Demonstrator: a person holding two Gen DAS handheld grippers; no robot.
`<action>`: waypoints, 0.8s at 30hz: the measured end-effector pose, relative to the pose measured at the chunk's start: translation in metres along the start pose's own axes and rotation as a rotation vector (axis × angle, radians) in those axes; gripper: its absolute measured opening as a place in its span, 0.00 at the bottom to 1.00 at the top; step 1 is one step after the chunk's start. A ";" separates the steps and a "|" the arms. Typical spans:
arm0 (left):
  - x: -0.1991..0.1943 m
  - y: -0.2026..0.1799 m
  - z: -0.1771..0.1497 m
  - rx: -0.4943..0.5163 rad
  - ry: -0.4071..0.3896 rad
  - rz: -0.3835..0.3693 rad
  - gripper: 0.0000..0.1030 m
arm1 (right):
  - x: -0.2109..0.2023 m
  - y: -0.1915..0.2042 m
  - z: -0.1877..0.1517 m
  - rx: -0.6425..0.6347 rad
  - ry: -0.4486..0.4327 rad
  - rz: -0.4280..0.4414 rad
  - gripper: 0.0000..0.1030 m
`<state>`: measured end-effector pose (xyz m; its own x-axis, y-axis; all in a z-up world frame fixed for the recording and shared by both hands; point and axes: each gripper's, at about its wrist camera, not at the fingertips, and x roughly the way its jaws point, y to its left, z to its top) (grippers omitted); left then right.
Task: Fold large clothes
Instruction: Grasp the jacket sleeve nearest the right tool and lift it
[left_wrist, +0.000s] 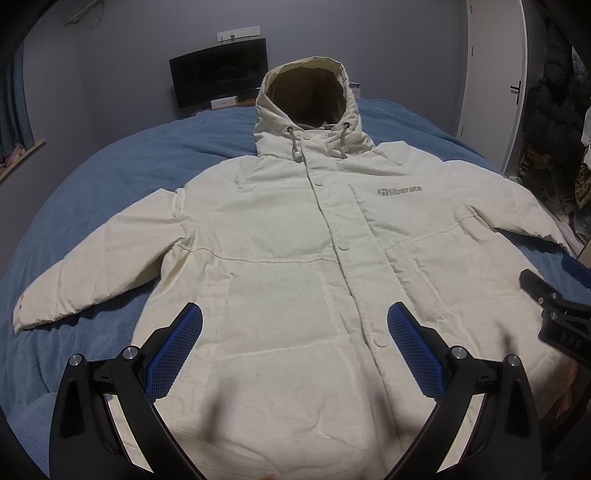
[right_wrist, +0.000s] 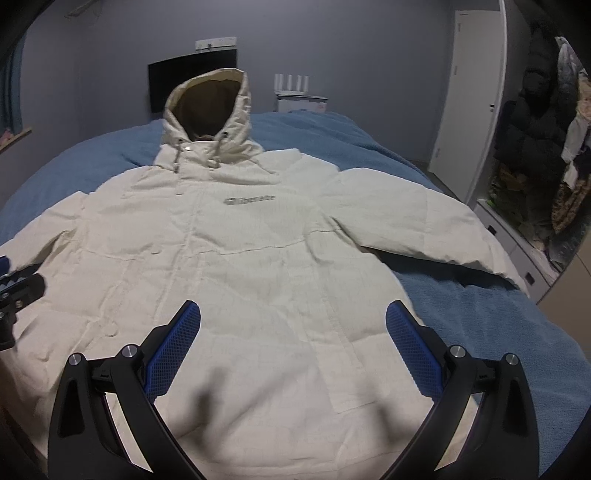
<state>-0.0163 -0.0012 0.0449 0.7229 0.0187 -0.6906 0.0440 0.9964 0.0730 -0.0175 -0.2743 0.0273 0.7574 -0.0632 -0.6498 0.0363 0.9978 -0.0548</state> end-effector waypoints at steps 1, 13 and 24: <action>0.000 0.001 0.001 0.007 -0.004 0.011 0.94 | 0.003 -0.002 0.002 0.001 0.011 -0.024 0.94; 0.006 0.045 0.080 -0.015 -0.099 0.030 0.94 | 0.056 -0.068 0.074 0.074 0.150 -0.030 0.94; 0.079 0.086 0.099 -0.095 0.030 -0.015 0.94 | 0.138 -0.202 0.069 0.490 0.287 -0.047 0.94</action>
<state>0.1128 0.0781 0.0685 0.7019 0.0047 -0.7123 -0.0121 0.9999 -0.0053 0.1251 -0.4831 0.0007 0.5426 -0.0419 -0.8390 0.4154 0.8815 0.2246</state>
